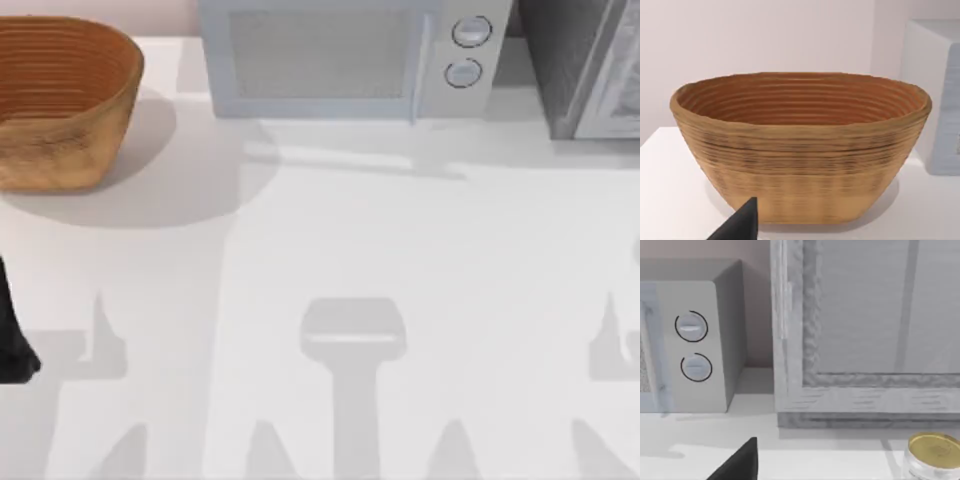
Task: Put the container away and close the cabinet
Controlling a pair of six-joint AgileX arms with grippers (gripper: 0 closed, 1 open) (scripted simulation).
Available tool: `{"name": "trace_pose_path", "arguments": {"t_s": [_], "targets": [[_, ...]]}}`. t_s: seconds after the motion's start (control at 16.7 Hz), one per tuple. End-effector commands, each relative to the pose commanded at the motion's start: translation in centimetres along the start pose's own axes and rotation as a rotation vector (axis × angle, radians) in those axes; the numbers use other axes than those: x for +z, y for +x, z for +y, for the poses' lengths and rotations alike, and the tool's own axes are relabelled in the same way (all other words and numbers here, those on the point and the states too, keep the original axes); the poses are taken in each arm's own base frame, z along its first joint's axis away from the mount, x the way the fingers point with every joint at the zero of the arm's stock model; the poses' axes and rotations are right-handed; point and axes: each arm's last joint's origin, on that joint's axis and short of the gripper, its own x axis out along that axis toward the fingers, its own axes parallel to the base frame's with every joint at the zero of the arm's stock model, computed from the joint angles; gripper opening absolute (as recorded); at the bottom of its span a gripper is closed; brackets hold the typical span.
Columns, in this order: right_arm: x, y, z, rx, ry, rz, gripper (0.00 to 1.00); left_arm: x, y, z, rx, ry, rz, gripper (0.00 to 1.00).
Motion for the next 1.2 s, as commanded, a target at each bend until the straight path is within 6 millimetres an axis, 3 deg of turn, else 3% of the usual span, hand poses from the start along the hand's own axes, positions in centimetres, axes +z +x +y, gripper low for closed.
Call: {"name": "trace_pose_path", "arguments": {"t_s": [0.18,0.48,0.72,0.9,1.2], "targets": [[0.2,0.0,0.0,-0.005,-0.001,-0.009,1.00,0.0,0.0,0.0,0.000,0.000,0.000,1.00],[3.0,0.0,-0.6,-0.068,-0.028,-0.134,1.00,0.0,0.0,0.0,0.000,0.000,0.000,1.00],[4.3,1.3,-0.9,-0.070,-0.050,-0.157,1.00,0.0,0.0,0.0,0.000,0.000,0.000,1.00],[3.9,3.1,-1.2,-0.048,-0.051,-0.099,1.00,0.0,0.0,0.0,0.000,0.000,0.000,1.00],[1.2,6.3,-2.0,-0.013,-0.028,0.052,1.00,0.0,0.0,0.0,0.000,0.000,0.000,1.00]]}}
